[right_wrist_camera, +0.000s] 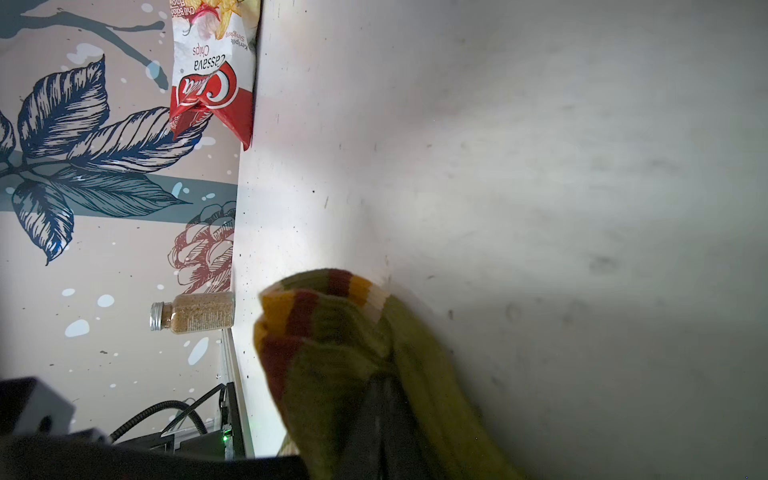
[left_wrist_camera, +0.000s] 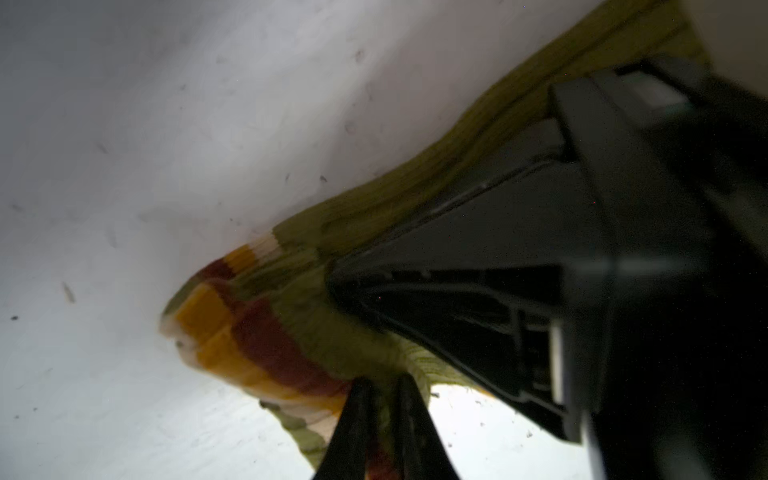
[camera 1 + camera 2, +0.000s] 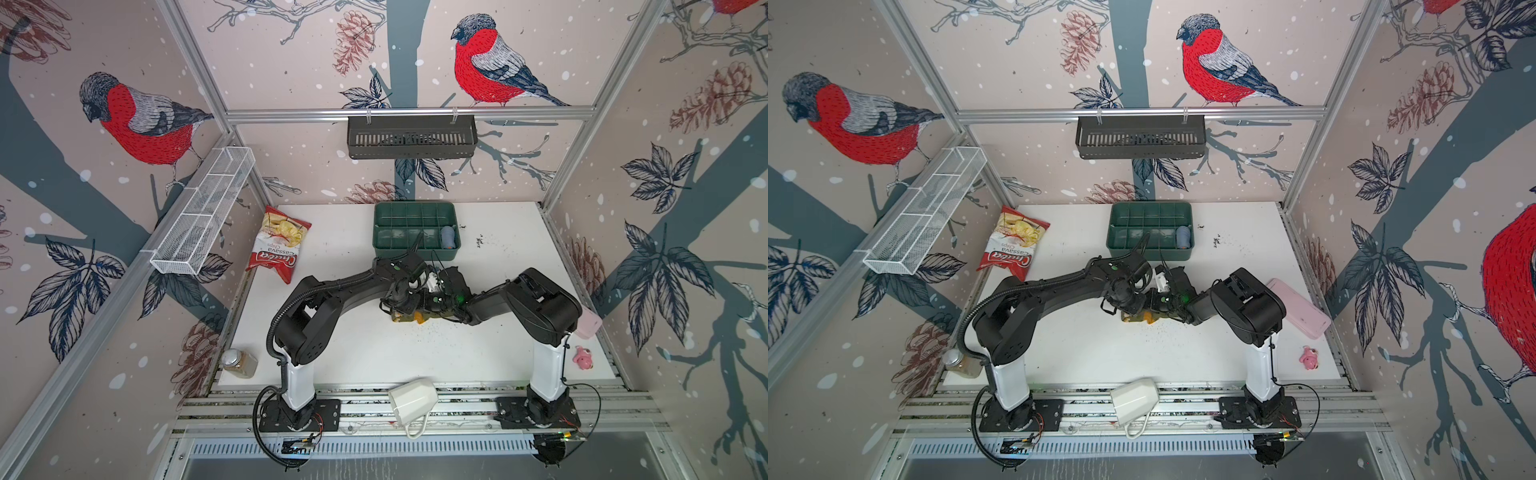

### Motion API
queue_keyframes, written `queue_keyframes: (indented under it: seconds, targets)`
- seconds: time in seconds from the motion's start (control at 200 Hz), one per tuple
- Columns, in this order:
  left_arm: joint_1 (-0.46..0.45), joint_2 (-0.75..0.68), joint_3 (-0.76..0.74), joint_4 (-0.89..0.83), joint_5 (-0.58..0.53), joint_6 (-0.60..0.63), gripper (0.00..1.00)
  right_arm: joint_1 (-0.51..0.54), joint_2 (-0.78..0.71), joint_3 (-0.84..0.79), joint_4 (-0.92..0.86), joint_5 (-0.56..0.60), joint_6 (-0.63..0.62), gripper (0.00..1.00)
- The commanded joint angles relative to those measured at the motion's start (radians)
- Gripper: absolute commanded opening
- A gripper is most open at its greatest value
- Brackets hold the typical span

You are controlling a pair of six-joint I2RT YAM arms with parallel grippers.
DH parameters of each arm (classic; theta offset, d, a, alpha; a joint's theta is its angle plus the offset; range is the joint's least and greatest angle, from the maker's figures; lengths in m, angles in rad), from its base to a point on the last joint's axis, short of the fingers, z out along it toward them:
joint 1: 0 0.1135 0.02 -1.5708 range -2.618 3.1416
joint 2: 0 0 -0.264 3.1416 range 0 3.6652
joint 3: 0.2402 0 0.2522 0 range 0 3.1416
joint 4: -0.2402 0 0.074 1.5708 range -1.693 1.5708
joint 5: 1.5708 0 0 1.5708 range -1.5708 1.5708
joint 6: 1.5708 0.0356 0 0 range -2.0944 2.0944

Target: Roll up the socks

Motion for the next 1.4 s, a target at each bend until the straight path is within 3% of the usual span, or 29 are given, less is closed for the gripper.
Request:
queue_keyframes:
  seconds: [0.0, 0.615, 1.001, 1.396]
  targets:
    - [0.015, -0.01, -0.032, 0.06, 0.049, 0.004, 0.15, -0.001, -0.001, -0.007, -0.081, 0.022, -0.015, 0.06]
    - [0.053, -0.006, -0.123, 0.144, 0.089, 0.001, 0.13, -0.015, -0.155, -0.011, -0.26, 0.059, -0.118, 0.13]
    - [0.141, -0.088, -0.24, 0.26, 0.238, -0.001, 0.24, 0.005, -0.18, 0.003, -0.261, 0.037, -0.132, 0.15]
    - [0.17, -0.087, -0.292, 0.351, 0.359, 0.011, 0.25, 0.012, -0.163, 0.058, -0.268, 0.004, -0.151, 0.16]
